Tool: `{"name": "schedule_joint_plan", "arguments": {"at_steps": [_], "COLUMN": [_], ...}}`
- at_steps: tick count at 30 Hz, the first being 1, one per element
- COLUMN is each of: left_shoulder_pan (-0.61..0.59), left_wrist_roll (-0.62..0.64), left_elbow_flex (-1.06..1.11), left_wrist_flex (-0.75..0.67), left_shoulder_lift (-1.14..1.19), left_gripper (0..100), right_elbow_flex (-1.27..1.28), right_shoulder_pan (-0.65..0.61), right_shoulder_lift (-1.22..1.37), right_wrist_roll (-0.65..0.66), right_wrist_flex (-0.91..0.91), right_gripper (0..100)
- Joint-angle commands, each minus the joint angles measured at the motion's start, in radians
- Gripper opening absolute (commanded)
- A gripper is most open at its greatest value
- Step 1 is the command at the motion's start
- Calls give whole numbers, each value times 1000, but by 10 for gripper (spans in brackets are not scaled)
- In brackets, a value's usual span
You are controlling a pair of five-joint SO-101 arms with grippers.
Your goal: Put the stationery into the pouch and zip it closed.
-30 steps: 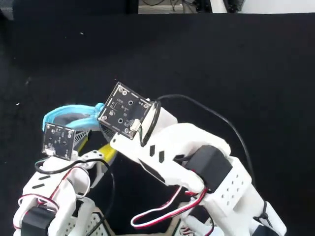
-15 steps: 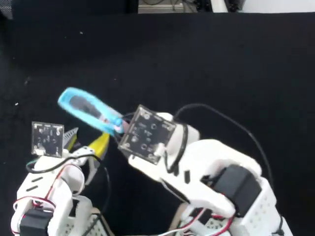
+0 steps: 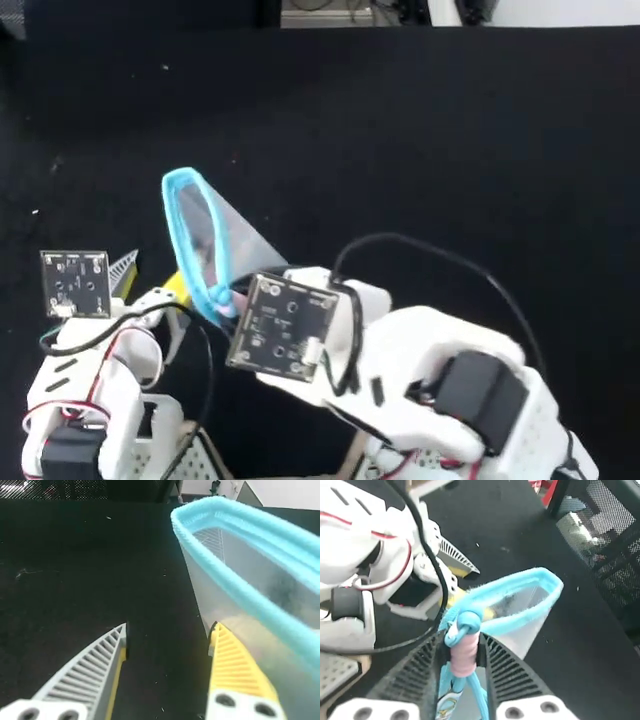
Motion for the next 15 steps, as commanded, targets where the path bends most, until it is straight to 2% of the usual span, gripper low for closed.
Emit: {"name": "schedule_joint_plan", "arguments": {"at_steps": [1,4,7,13,15], "left_shoulder_pan": [-5,-5,38,364,429], "left_wrist_roll": [2,-74,-135,-173,-169], "left_elbow_flex": [-134,-251,-343,-460,-464], "left_wrist_flex": [60,153,253,408,423], "left_shoulder_lift": [-3,-3,-3,-3,-3], "left_gripper": [266,267,267,267,266], "right_elbow_flex": [71,159,193,188,188], "right_shoulder_pan": [-14,-12,-12,-12,-12], "right_shoulder_lift": [5,2,1,-1,-2], "right_wrist_roll": [6,5,2,-2,-2], "right_wrist_flex": [-169,-292,-315,-316,-310], "right_gripper": [11,11,11,11,11]}}
